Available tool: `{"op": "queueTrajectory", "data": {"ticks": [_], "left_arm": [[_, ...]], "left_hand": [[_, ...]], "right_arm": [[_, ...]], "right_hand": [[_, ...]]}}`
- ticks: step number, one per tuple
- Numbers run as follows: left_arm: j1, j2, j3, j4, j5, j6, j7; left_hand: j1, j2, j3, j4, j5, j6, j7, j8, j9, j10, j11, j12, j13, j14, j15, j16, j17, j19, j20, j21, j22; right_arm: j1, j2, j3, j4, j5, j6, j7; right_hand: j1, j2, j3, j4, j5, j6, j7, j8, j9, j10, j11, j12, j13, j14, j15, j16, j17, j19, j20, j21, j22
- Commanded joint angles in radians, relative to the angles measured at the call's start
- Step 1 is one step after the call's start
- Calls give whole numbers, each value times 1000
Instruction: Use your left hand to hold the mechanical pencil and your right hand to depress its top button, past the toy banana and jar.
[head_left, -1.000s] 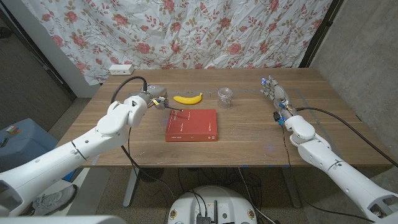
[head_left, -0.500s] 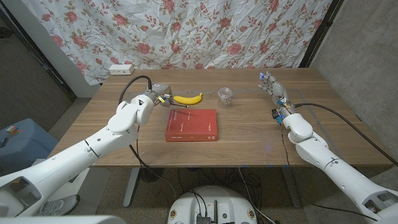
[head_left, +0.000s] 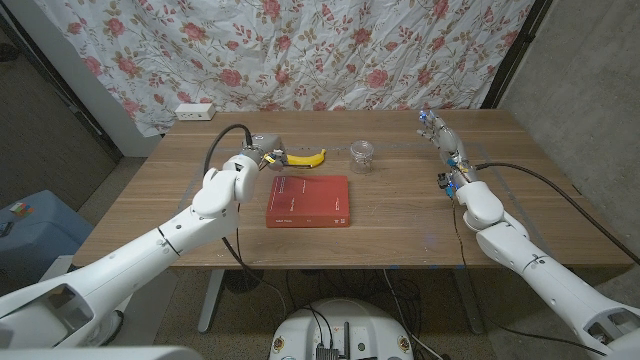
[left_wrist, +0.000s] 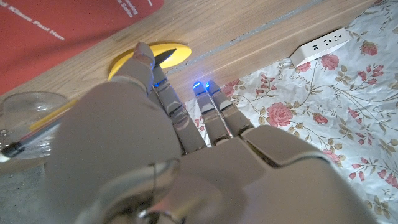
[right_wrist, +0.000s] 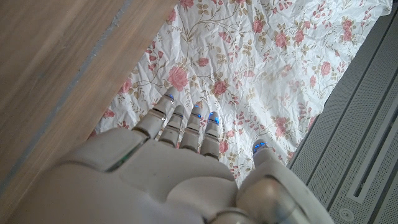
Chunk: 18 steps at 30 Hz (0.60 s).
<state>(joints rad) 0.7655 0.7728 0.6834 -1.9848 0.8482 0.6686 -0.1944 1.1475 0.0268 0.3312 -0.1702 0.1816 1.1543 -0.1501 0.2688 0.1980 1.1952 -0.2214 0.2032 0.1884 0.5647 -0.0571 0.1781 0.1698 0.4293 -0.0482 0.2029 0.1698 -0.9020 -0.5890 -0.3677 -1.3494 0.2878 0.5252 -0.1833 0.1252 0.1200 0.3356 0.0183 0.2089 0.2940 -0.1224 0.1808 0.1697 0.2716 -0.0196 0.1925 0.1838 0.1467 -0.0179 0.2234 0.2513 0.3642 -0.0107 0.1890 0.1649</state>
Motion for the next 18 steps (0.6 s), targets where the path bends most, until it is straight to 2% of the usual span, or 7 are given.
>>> {"op": "queueTrajectory", "data": {"ticks": [1,7,9,13,16,18], "left_arm": [[-12,-62,31,-9,-51,75,63],[-19,-86,55,-17,-69,112,91],[-17,-97,56,-20,-83,124,103],[-14,-113,61,-28,-110,146,129],[-16,-122,70,-36,-124,173,136],[-14,-126,69,-42,-144,178,148]], "left_hand": [[1,8,-4,2,4,7,-1,3,4,11,-2,6,2,12,-174,7,4,9,-78,2,5],[2,10,-6,2,4,3,1,1,5,10,-2,4,2,18,-173,8,5,23,-82,7,7],[2,10,-6,2,4,3,0,1,5,10,-2,4,2,19,-173,8,5,25,-83,8,7],[2,10,-7,2,4,2,0,0,5,11,-2,4,2,20,-173,8,5,26,-82,8,7],[3,11,-8,2,4,2,1,0,5,11,-2,3,2,21,-173,7,5,26,-81,8,7],[3,11,-8,2,4,1,2,-1,6,12,-2,3,2,21,-173,7,4,26,-80,8,8]], "right_arm": [[-29,-23,13,-23,-46,39,-15],[-42,-24,21,-25,-65,70,-25],[-41,-26,19,-21,-70,82,-17],[-43,-28,18,-16,-81,100,-9],[-51,-29,22,-24,-103,104,-24],[-56,-29,25,-29,-110,107,-30]], "right_hand": [[8,5,1,-7,-3,-2,-11,-2,4,5,8,3,3,11,-3,6,1,3,-3,-1,3],[6,3,2,-9,-4,-16,-24,-6,4,5,9,2,3,11,0,6,1,1,-2,-1,3],[5,4,3,-10,-4,-17,-25,-4,4,4,5,2,3,18,22,9,1,1,-2,-1,3],[4,3,2,-13,-5,-22,-27,-3,4,3,-19,1,3,12,22,8,3,-3,3,-3,3],[4,4,3,-14,-5,-25,-28,-4,4,2,-21,0,3,3,22,5,4,-10,4,-5,3],[2,5,3,-15,-5,-39,-37,-7,4,-2,-17,-1,3,-6,37,3,6,-20,9,-7,3]]}}
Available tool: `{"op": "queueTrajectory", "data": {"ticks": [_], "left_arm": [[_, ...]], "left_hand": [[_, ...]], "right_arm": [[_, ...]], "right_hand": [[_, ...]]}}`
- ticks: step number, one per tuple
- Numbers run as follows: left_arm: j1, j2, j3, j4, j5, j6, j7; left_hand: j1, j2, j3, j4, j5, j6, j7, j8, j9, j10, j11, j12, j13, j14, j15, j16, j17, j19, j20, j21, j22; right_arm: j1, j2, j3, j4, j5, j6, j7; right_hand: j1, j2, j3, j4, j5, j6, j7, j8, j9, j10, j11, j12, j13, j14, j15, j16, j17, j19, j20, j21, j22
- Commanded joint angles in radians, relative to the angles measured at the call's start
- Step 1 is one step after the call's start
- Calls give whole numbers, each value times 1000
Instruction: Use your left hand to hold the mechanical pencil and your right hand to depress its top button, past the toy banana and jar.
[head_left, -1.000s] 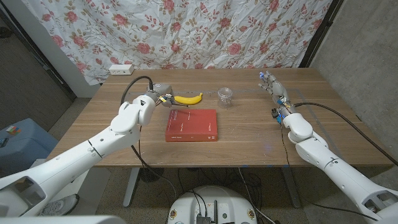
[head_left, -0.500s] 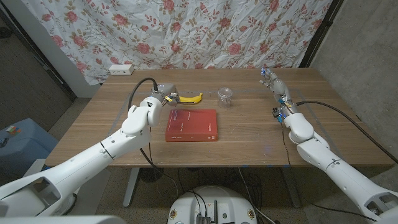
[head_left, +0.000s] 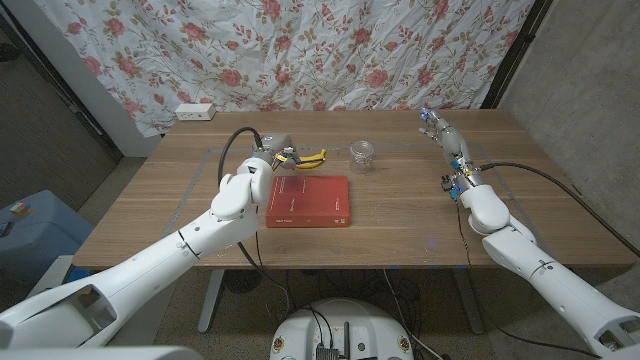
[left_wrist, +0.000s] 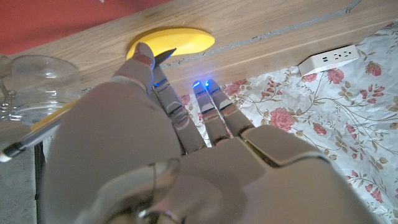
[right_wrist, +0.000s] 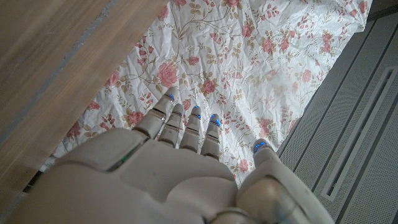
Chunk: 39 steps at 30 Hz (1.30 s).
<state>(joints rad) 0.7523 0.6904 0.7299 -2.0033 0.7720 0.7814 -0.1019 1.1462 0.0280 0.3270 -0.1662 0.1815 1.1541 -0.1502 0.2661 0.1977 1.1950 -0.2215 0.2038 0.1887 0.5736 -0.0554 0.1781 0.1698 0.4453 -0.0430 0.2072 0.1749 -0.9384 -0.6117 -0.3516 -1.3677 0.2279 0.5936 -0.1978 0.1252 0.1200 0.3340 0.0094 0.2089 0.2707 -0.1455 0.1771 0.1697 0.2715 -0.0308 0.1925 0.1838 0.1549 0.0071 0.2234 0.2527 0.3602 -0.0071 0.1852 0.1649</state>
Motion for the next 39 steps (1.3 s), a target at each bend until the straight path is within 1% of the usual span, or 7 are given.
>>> {"op": "queueTrajectory", "data": {"ticks": [1,8,15,19,23,36,39], "left_arm": [[0,-45,23,-26,-75,69,61],[3,-58,30,-47,-135,97,102],[7,-79,34,-62,-193,130,149],[7,-83,37,-57,-233,119,180],[5,-94,41,-56,-270,121,206],[0,-124,41,-55,-391,136,286],[-9,-116,49,-57,-417,129,286]], "left_hand": [[4,9,-4,-2,4,0,1,2,6,12,-2,3,2,12,-175,7,4,10,-85,4,3],[4,9,-6,-2,4,-3,1,0,6,14,-3,2,2,12,-174,6,4,11,-80,4,3],[3,11,-10,0,4,-4,2,-1,8,12,-3,0,2,16,-172,6,4,24,-95,9,5],[3,12,-11,0,4,-4,3,-1,8,12,-4,-1,2,17,-172,6,4,25,-93,9,5],[4,12,-12,0,5,-4,2,-1,8,12,-4,-1,3,17,-172,5,4,27,-93,11,6],[3,13,-16,0,5,-4,0,-2,9,14,-4,-2,3,17,-171,4,3,26,-87,11,7],[3,14,-17,0,5,-3,2,-2,10,14,-4,-2,3,18,-172,4,3,23,-86,9,7]], "right_arm": [[-22,-7,10,-12,-57,42,-20],[-34,-23,16,-14,-129,59,-48],[-51,-30,26,-32,-192,53,-92],[-50,-42,25,-32,-240,61,-109],[-53,-68,26,-54,-303,35,-126],[-37,-92,14,-24,-420,84,-190],[-31,-94,11,-13,-440,97,-204]], "right_hand": [[1,6,4,-6,-6,-20,-19,-3,4,-4,9,-2,3,-16,12,4,5,-17,8,-3,3],[-1,3,3,-14,-7,-87,-64,-13,4,-13,35,-2,4,-25,7,5,11,-24,12,-1,3],[0,-5,2,-26,-8,-168,-73,-17,4,-17,39,-1,5,-26,9,6,11,-24,16,2,3],[-6,-14,-3,-35,-8,-236,-74,-11,5,-12,41,3,7,-8,12,15,14,14,57,15,5],[-10,-24,-8,-39,-9,-258,-74,-10,5,-3,43,7,8,3,12,20,16,29,73,18,5],[-23,-39,-18,-48,-5,-275,-74,5,8,-11,75,5,10,0,37,19,20,21,76,10,6],[-24,-39,-19,-52,-3,-264,-74,10,9,-35,95,-2,10,-9,65,15,20,22,79,9,6]]}}
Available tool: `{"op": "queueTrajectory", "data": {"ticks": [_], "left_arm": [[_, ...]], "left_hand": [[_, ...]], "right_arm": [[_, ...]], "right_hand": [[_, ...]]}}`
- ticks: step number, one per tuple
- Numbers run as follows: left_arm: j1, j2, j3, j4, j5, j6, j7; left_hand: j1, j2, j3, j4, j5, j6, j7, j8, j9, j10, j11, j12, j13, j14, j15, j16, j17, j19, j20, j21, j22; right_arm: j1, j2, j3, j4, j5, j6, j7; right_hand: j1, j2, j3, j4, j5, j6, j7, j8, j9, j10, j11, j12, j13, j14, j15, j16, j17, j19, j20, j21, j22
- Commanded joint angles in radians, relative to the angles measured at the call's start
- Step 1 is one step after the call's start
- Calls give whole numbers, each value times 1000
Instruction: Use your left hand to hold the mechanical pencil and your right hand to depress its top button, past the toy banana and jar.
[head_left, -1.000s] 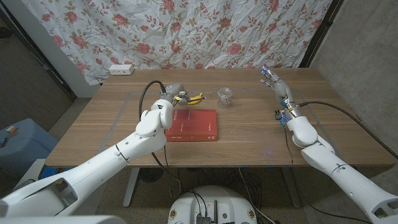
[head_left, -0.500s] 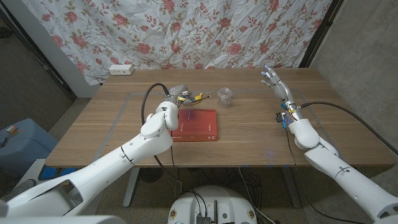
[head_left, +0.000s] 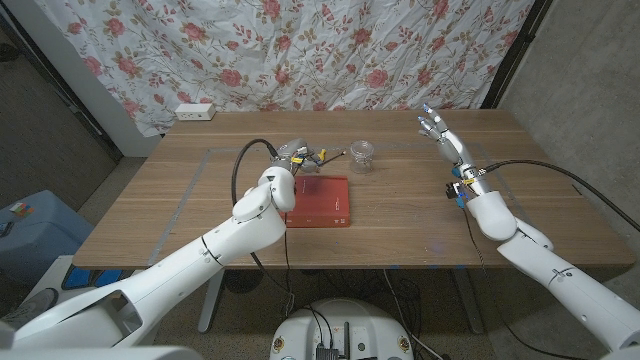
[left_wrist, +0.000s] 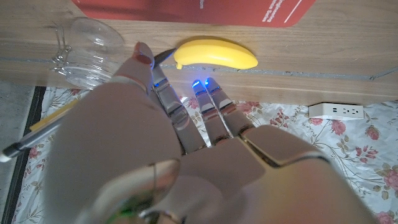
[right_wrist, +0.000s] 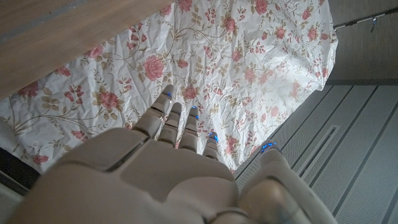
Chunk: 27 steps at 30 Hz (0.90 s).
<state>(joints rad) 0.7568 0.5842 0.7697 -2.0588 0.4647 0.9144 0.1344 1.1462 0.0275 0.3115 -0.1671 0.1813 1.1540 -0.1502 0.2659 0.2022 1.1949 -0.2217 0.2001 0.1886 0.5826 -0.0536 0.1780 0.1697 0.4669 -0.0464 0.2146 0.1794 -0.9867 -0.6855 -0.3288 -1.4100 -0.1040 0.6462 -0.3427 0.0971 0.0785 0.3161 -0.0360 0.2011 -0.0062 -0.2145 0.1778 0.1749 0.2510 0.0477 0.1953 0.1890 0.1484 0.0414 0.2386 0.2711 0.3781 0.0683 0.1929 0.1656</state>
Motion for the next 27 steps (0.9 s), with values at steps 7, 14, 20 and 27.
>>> {"op": "queueTrajectory", "data": {"ticks": [7,14,20,27], "left_arm": [[-3,-31,-8,6,-182,-16,95],[-3,-32,-13,15,-248,-48,116],[-13,-35,-5,22,-284,-60,134],[-29,-41,4,29,-323,-62,142]], "left_hand": [[3,15,-3,1,5,-5,2,-2,6,15,-3,1,3,10,-173,4,3,-1,-78,1,3],[4,15,-5,1,5,-7,1,-3,6,15,-4,0,4,11,-173,4,3,-5,-78,-1,3],[4,16,-6,1,6,-8,3,-4,7,15,-3,0,4,11,-172,4,3,-5,-79,-1,3],[3,16,-8,1,6,-6,4,-3,7,15,-3,-1,4,11,-172,3,3,-6,-79,-1,3]], "right_arm": [[28,-35,-19,44,-126,67,-61],[40,-57,-27,55,-146,98,-49],[41,-82,-25,43,-195,114,-54],[29,-109,-28,-5,-298,61,-93]], "right_hand": [[11,3,5,-23,8,40,-6,18,5,-69,46,-17,0,-37,84,-22,-9,-36,22,-10,5],[11,3,7,-28,9,47,-6,17,5,-88,72,-17,-3,-45,101,-28,-15,-47,29,-11,4],[8,4,7,-30,9,45,-7,15,5,-79,93,-10,-4,-52,118,-30,-17,-53,36,-10,4],[14,16,14,-34,9,39,-7,12,5,-66,94,-5,-6,-51,118,-29,-18,-54,35,-8,3]]}}
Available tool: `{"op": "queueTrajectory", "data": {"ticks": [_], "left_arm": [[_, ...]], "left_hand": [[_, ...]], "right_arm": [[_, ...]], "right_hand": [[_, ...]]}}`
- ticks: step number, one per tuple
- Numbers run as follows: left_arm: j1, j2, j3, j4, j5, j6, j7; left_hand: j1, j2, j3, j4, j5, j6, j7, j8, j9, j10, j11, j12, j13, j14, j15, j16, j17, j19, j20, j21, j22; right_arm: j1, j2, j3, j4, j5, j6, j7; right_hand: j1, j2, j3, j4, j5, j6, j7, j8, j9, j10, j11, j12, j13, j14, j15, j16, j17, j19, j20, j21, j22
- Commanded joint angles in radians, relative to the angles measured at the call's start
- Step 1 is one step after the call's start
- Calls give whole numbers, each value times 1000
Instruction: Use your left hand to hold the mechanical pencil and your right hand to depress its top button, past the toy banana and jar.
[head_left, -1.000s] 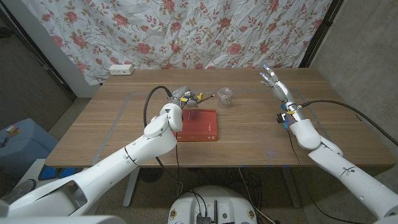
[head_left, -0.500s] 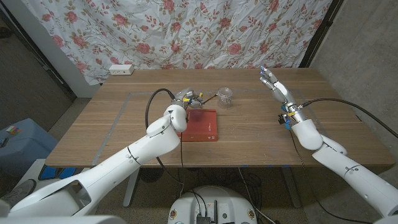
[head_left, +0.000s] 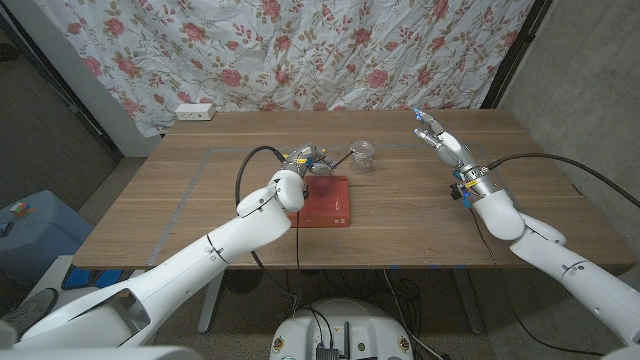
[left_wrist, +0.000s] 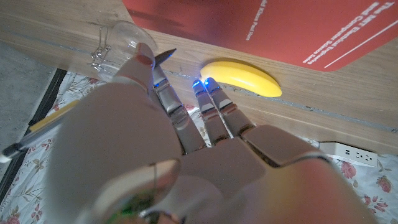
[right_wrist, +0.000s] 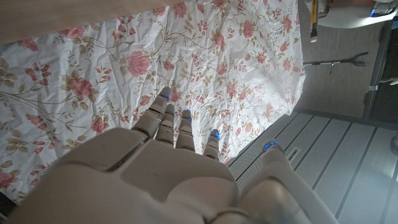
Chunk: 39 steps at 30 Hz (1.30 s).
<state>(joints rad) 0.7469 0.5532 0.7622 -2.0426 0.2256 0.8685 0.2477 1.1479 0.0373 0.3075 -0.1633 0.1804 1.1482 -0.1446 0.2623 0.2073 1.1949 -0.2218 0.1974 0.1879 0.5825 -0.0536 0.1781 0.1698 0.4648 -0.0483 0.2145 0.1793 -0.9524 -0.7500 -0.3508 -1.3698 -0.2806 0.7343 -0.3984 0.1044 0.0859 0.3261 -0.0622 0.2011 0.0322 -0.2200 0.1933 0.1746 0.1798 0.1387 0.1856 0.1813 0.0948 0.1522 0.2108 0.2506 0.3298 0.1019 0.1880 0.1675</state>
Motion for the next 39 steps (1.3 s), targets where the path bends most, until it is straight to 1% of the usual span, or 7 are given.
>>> {"op": "queueTrajectory", "data": {"ticks": [1,7,15,24,27,32,39], "left_arm": [[-20,-13,12,12,-90,-11,32],[-26,-17,14,10,-121,-3,44],[-40,-24,14,2,-157,37,57],[-73,-3,23,-19,-205,89,36],[-73,-6,17,-24,-223,96,46],[-97,6,36,-37,-232,128,47],[-106,5,42,-49,-257,156,59]], "left_hand": [[2,7,-4,-2,7,0,-2,1,2,15,-3,2,5,12,-172,3,3,-4,-76,-1,3],[2,7,-5,-3,7,0,-1,0,3,15,-3,2,5,12,-172,3,3,-4,-76,-1,3],[2,8,-7,-3,7,0,0,0,3,16,-3,2,5,13,-172,3,3,-2,-75,0,3],[3,8,-9,-3,7,-3,1,-2,3,18,-4,2,5,14,-171,3,3,2,-73,1,3],[4,9,-9,-3,8,-3,1,-2,3,18,-4,2,5,15,-171,4,3,3,-72,2,3],[3,9,-10,-3,8,-3,1,-2,3,19,-4,2,5,15,-170,4,2,4,-71,2,3],[3,9,-12,-3,8,-3,2,-3,2,18,-4,1,5,16,-170,4,2,4,-70,2,3]], "right_arm": [[-5,-48,-8,-49,-130,-26,-43],[-9,-56,-13,-65,-163,-28,-74],[-13,-63,-24,-81,-209,-30,-112],[-4,-73,-43,-81,-249,-21,-142],[-1,-76,-50,-80,-256,-16,-146],[6,-80,-63,-74,-271,0,-153],[2,-85,-70,-83,-283,-5,-160]], "right_hand": [[7,8,5,-9,8,1,-1,-4,5,3,6,4,2,0,7,-2,2,-5,2,-3,1],[10,7,6,-14,7,-1,-1,-5,5,-5,9,1,1,-4,10,-4,0,-9,5,-3,1],[9,6,6,-17,6,-1,-1,-5,5,-10,12,0,1,-5,15,-3,-1,-12,7,-3,1],[5,10,6,-17,5,4,-1,-3,6,-16,16,-1,1,-9,18,-2,0,-13,6,-2,2],[3,12,6,-16,5,3,-1,-4,6,-17,17,0,1,-7,19,0,1,-14,8,-2,2],[0,14,7,-15,5,-4,-1,-6,5,-19,20,0,1,-4,22,2,3,-13,15,-1,2],[-3,17,7,-13,5,-12,-1,-9,5,-22,24,0,1,-5,26,3,5,-13,16,0,2]]}}
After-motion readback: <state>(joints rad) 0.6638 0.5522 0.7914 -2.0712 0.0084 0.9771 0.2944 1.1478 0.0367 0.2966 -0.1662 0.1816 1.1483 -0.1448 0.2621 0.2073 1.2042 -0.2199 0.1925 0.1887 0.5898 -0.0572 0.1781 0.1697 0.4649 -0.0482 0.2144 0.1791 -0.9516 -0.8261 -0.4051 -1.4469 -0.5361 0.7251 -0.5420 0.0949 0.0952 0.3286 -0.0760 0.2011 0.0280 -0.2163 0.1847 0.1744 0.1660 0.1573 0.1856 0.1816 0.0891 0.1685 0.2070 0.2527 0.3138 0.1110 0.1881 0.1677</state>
